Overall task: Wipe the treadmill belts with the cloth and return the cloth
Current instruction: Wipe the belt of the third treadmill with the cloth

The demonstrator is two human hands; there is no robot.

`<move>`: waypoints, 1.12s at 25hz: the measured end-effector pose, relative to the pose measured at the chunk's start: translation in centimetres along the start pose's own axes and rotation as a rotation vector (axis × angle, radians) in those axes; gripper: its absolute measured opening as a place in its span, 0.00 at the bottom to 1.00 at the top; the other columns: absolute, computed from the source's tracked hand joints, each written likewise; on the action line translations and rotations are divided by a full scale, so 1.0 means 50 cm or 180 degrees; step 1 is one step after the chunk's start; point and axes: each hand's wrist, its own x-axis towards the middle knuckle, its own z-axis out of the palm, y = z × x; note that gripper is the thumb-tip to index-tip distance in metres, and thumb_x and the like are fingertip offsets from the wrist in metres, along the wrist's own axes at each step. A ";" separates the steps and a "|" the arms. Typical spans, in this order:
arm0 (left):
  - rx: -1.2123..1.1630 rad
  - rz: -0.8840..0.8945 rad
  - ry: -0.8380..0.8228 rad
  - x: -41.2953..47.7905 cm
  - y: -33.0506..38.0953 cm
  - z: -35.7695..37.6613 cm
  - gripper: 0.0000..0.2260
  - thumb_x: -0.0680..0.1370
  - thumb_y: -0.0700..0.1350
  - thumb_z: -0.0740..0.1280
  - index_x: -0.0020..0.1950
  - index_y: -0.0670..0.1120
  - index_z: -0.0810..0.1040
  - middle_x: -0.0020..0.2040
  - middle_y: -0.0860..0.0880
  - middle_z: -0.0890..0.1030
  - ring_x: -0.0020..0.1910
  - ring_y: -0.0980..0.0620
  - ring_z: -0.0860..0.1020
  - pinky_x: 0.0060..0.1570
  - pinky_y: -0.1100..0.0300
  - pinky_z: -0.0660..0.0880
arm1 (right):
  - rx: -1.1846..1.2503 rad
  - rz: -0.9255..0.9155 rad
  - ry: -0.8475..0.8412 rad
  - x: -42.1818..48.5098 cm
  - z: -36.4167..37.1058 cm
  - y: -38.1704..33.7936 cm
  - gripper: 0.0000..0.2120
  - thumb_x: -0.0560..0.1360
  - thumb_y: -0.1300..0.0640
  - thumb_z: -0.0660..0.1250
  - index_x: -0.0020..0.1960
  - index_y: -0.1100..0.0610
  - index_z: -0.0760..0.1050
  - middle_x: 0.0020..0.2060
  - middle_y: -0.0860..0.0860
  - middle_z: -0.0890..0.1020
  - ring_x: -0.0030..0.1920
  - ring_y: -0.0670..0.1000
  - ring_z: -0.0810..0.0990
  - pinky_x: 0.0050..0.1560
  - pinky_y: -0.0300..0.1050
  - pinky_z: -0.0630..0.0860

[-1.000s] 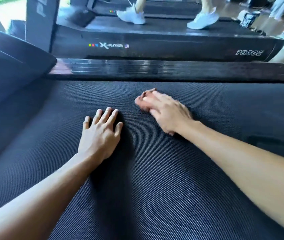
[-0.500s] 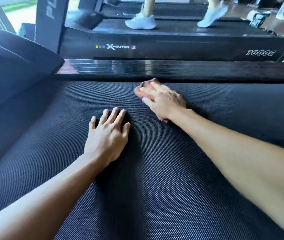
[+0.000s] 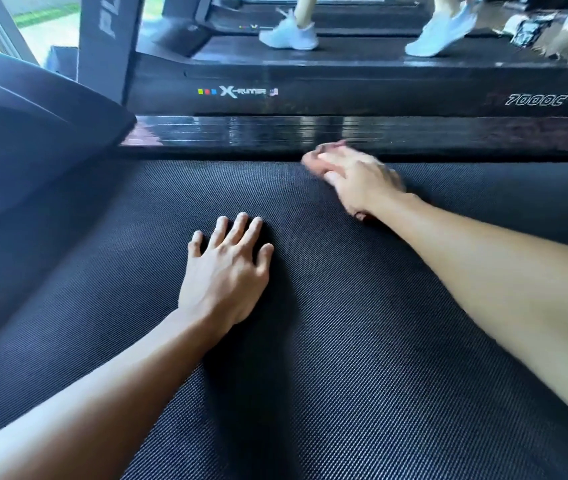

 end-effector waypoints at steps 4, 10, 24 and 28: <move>-0.0003 0.0006 -0.0011 -0.001 0.000 -0.002 0.24 0.82 0.59 0.50 0.77 0.56 0.57 0.78 0.56 0.56 0.78 0.52 0.52 0.75 0.45 0.49 | -0.0235 -0.0029 0.0328 0.002 0.023 -0.005 0.21 0.79 0.45 0.60 0.72 0.38 0.66 0.76 0.45 0.62 0.73 0.54 0.64 0.72 0.53 0.62; 0.0005 -0.0009 -0.0030 0.001 0.000 -0.002 0.24 0.82 0.59 0.50 0.78 0.56 0.57 0.79 0.57 0.55 0.78 0.53 0.51 0.75 0.46 0.49 | -0.0321 0.0821 0.0579 0.004 0.009 0.067 0.20 0.79 0.48 0.59 0.71 0.43 0.68 0.74 0.48 0.65 0.70 0.57 0.66 0.70 0.54 0.64; 0.0131 0.0132 0.0061 0.000 -0.001 -0.006 0.25 0.80 0.59 0.46 0.76 0.55 0.60 0.77 0.56 0.60 0.76 0.53 0.55 0.72 0.46 0.53 | -0.0110 0.0556 0.0410 -0.037 -0.046 0.164 0.22 0.79 0.47 0.59 0.72 0.39 0.64 0.75 0.46 0.65 0.71 0.57 0.68 0.69 0.54 0.66; 0.0102 0.0014 -0.0069 0.001 -0.001 -0.004 0.24 0.82 0.58 0.50 0.78 0.56 0.57 0.78 0.57 0.56 0.78 0.53 0.52 0.74 0.47 0.49 | -0.0223 -0.0154 0.0264 -0.078 -0.028 0.122 0.21 0.79 0.46 0.59 0.72 0.38 0.65 0.75 0.44 0.65 0.71 0.55 0.68 0.69 0.54 0.67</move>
